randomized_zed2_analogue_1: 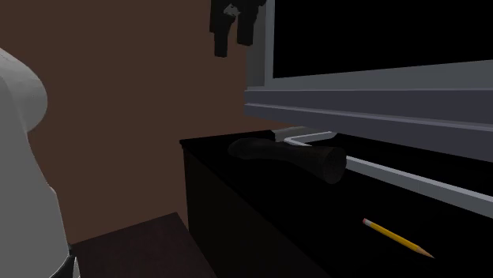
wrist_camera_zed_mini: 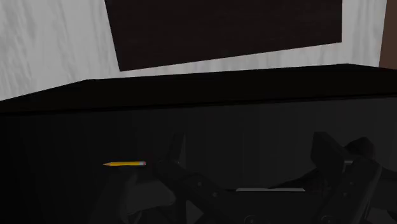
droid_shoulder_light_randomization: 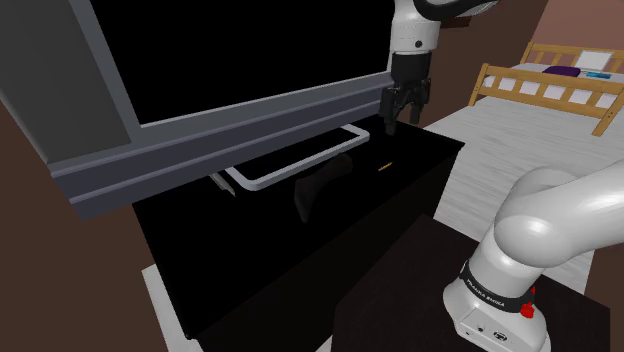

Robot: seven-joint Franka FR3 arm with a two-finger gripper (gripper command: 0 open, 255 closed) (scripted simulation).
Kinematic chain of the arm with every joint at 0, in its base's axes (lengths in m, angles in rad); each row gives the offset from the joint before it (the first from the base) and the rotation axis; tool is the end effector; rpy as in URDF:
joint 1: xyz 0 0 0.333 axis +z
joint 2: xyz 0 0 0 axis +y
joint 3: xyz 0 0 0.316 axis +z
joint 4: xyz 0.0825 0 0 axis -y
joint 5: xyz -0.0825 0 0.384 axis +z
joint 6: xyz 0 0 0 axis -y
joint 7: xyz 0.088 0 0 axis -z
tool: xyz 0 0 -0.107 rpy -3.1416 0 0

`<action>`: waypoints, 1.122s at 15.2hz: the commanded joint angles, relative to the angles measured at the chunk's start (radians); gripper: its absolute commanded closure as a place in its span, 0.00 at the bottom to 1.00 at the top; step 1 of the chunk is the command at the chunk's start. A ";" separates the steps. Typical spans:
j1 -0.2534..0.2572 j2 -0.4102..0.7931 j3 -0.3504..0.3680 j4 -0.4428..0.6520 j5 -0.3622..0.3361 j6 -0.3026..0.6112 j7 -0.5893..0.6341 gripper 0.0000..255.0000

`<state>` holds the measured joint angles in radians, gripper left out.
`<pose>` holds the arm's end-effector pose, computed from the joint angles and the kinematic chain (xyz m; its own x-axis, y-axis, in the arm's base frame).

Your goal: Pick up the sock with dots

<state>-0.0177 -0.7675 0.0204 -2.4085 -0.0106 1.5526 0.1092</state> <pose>0.3070 0.0011 0.5587 0.9899 -0.1134 -0.0852 -0.1108 -0.9933 0.0342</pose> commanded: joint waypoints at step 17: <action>0.264 0.437 -0.218 -0.031 -0.079 0.611 -0.940 0.00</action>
<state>0.2279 -0.3519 -0.1907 -2.4375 -0.0947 2.1298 -0.7662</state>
